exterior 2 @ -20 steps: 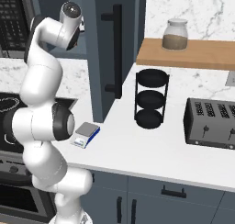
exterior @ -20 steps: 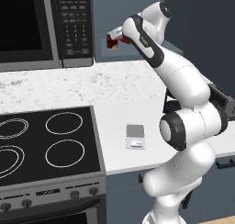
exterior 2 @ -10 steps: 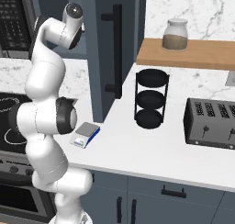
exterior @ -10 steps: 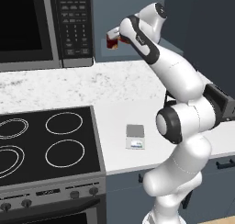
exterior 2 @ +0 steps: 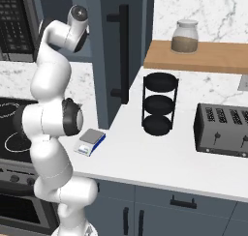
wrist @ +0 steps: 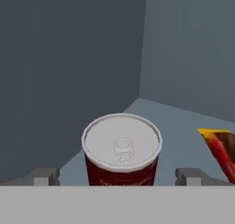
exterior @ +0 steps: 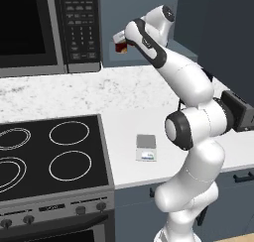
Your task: Pick the canned food and place it on the digital scale for weighing, and close the cabinet.
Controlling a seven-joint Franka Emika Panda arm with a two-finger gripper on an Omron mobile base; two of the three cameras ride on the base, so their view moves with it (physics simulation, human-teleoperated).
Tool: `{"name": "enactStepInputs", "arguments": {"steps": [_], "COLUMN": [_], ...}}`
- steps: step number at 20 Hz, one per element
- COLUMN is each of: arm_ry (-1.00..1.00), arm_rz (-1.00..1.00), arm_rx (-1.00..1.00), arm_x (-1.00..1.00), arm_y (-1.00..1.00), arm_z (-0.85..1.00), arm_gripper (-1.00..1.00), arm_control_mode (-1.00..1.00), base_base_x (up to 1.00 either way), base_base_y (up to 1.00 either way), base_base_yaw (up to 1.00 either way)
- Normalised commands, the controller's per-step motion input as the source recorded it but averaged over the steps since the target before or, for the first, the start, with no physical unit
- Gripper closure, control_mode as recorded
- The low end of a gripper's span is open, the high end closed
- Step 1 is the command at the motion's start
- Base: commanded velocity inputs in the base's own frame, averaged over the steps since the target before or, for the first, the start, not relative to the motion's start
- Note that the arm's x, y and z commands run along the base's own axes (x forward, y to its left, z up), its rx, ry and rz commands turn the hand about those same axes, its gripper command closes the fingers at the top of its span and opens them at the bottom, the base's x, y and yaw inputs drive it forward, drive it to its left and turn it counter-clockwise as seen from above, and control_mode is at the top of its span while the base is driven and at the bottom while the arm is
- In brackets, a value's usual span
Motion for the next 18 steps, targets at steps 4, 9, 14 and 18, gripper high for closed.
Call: {"name": "enactStepInputs", "arguments": {"steps": [4,9,14,18], "arm_ry": [0.0,0.0,-0.04,-0.18], "arm_rz": [0.0,0.0,0.0,0.0], "arm_rx": [0.0,0.0,0.0,0.0], "arm_x": [0.24,0.25,0.14,-0.88], "arm_y": [0.09,0.17,0.28,0.01], "arm_z": [-0.09,-0.09,-0.11,0.0], "arm_gripper": [1.0,1.0,1.0,1.0], "arm_control_mode": [-1.0,-1.0,-1.0,-1.0], "base_base_x": [0.0,0.0,0.0,0.0], "base_base_y": [0.0,0.0,0.0,0.0], "base_base_yaw": [0.0,0.0,0.0,0.0]}}
